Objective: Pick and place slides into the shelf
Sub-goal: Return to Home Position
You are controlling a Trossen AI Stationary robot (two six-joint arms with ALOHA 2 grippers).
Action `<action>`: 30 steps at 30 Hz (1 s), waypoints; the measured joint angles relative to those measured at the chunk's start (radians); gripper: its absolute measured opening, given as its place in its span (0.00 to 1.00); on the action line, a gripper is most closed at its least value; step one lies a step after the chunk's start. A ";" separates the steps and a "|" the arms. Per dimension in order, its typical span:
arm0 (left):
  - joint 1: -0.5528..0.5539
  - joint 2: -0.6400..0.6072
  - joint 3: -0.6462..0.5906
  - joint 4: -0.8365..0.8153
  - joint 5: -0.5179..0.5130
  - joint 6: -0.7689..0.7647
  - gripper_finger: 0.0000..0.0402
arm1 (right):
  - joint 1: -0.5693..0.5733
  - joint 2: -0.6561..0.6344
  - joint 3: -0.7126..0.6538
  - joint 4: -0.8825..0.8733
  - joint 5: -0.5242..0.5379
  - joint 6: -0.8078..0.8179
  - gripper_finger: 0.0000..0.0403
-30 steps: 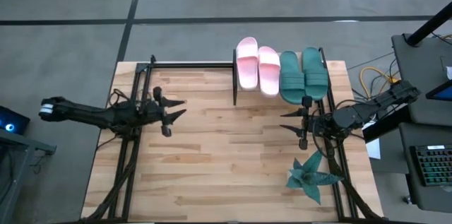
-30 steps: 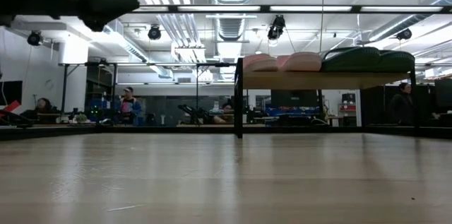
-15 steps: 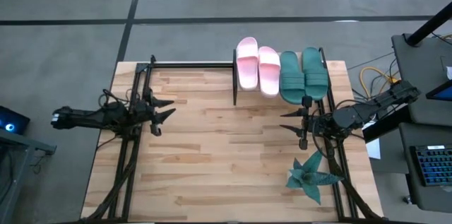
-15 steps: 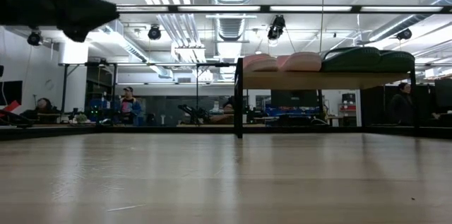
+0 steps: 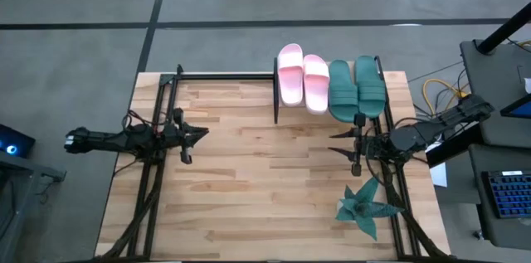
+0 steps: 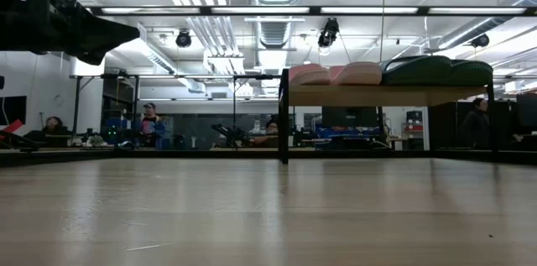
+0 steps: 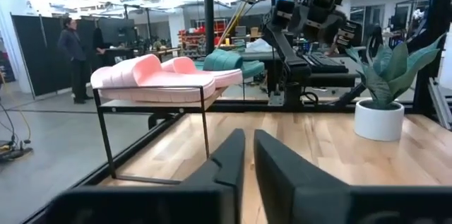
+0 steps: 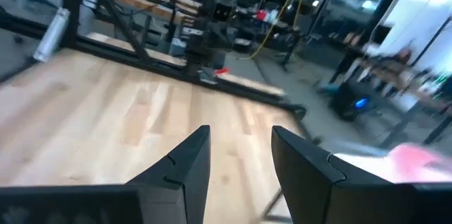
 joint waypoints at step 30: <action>0.000 0.127 -0.003 0.004 -0.072 -0.006 0.07 | -0.174 -0.166 -0.305 0.382 -0.309 0.059 0.02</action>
